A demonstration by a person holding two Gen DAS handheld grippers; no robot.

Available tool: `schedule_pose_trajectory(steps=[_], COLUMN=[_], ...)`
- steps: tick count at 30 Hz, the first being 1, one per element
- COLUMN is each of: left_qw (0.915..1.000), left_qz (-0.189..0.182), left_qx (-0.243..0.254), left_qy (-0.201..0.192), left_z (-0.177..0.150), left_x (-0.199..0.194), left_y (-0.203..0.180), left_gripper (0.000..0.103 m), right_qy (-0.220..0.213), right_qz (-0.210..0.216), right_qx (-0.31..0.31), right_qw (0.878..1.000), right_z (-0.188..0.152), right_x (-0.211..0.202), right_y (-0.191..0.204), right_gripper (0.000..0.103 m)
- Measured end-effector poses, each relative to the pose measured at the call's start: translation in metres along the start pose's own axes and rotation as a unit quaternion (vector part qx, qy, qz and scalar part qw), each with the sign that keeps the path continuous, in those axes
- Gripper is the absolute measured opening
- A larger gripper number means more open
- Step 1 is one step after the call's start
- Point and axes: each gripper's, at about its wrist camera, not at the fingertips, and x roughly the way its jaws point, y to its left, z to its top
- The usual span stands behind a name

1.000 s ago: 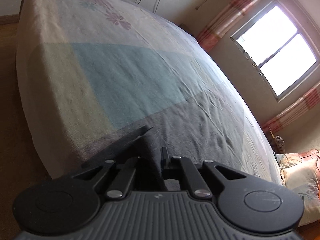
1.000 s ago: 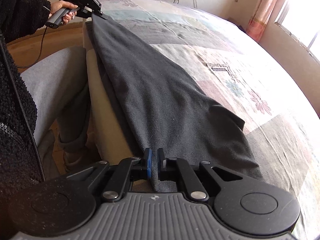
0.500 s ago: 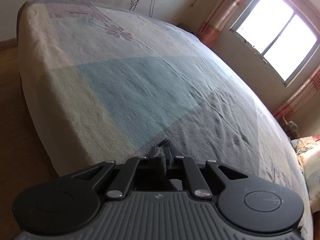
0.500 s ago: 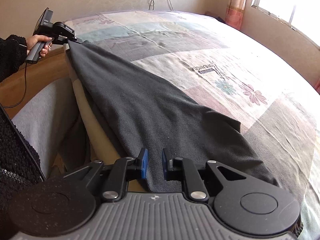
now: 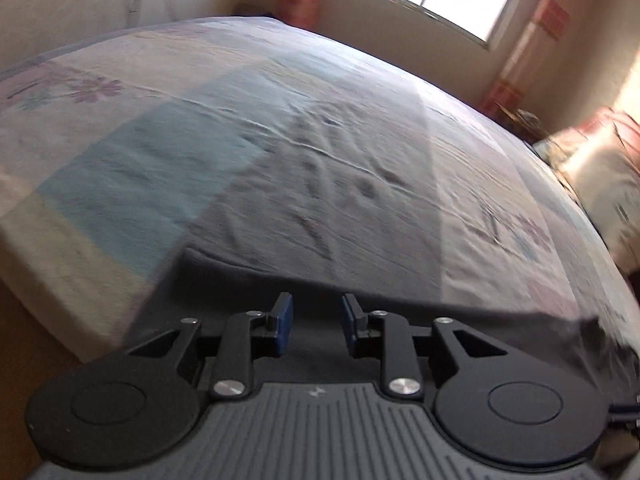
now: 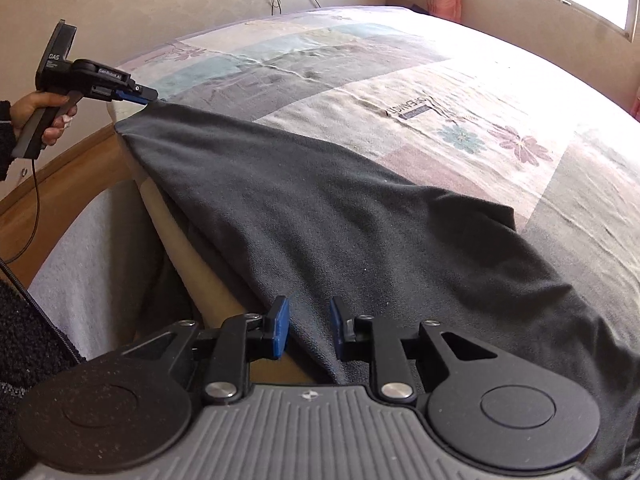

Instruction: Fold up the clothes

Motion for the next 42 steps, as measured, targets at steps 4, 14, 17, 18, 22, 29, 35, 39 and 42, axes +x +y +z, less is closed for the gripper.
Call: schedule_pose_trajectory(steps=[4,14,17,18,22,29,35,39,42], left_qw=[0.9991,0.9974,0.9975,0.9973,0.9961,0.9969,0.9765,0.9616,0.9590], left_qz=[0.003,0.048,0.051,0.054,0.085,-0.030,-0.157,-0.208,-0.202], left_qx=[0.034,-0.048,-0.049,-0.049,-0.018,0.072,0.133,0.153,0.150], left_qy=[0.024,0.026,0.003,0.001,0.012,0.012,0.062,0.093,0.130], left_z=[-0.005,0.010,0.023,0.028,0.042,0.038,0.031,0.020,0.006], left_x=[0.022,0.045,0.057,0.061,0.066,0.026,0.044,0.071,0.095], left_y=[-0.023,0.027,0.035,0.036,0.022,-0.059,-0.149,-0.191,-0.199], left_gripper=[0.027,0.028,0.031,0.031,0.028,0.039,0.040,0.041,0.042], right_qy=[0.001,0.001,0.002,0.001,-0.004,-0.018,-0.055,-0.022,-0.045], right_qz=[-0.002,-0.019,-0.024,-0.024,-0.030,-0.069,-0.114,-0.137,-0.112], right_qx=[0.013,0.052,0.055,0.054,0.056,0.066,0.101,0.166,0.213], right_qw=[1.000,0.998,0.998,0.998,0.998,0.995,0.987,0.976,0.970], right_z=[0.001,-0.005,-0.002,-0.001,0.002,0.016,0.042,0.018,-0.018], right_x=[0.005,0.005,0.007,0.008,0.006,0.010,0.025,0.043,0.032], right_y=[0.000,-0.011,-0.011,-0.010,-0.010,-0.028,-0.077,-0.113,-0.120], right_gripper=[0.025,0.026,0.026,0.026,0.026,0.026,0.026,0.026,0.026])
